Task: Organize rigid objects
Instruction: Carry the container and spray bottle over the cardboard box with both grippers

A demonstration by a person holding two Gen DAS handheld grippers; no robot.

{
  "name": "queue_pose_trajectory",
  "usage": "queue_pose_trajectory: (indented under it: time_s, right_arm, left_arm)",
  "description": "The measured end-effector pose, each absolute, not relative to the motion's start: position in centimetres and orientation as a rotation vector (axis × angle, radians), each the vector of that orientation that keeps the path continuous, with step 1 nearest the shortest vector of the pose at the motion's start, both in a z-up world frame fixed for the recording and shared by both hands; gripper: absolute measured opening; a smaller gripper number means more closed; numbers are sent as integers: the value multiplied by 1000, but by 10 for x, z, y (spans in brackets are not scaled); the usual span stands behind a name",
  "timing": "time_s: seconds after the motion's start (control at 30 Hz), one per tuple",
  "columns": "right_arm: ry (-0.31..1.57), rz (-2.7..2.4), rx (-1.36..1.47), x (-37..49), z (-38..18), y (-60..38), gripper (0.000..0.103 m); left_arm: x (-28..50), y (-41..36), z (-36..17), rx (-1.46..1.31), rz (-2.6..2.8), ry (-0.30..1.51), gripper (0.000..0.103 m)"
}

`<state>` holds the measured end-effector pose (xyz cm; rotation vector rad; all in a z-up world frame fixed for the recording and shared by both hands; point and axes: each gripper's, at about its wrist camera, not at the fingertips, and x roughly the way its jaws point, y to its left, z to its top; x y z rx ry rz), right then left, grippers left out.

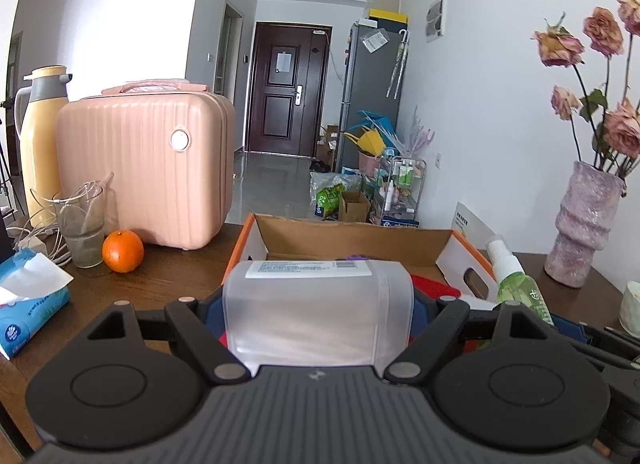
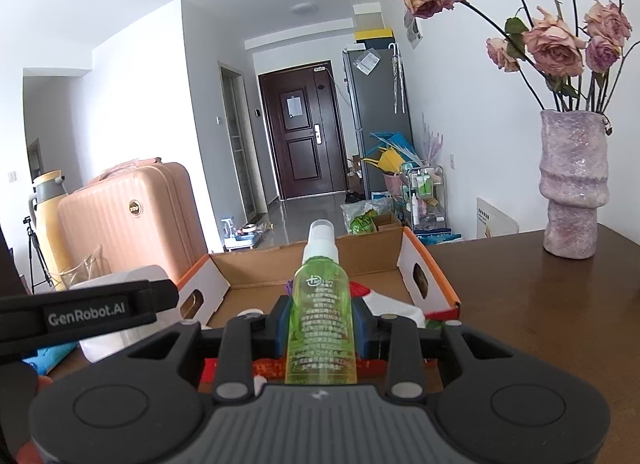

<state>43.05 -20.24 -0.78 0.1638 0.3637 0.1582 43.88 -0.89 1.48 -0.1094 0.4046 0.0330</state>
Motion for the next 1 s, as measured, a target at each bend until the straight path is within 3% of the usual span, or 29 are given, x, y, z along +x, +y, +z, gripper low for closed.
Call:
queue_pose_trajectory:
  time_s: [1.0]
  right_arm:
    - [406, 131, 164, 537, -21, -181, 30]
  left_arm:
    - [547, -5, -1, -104, 76, 451, 83]
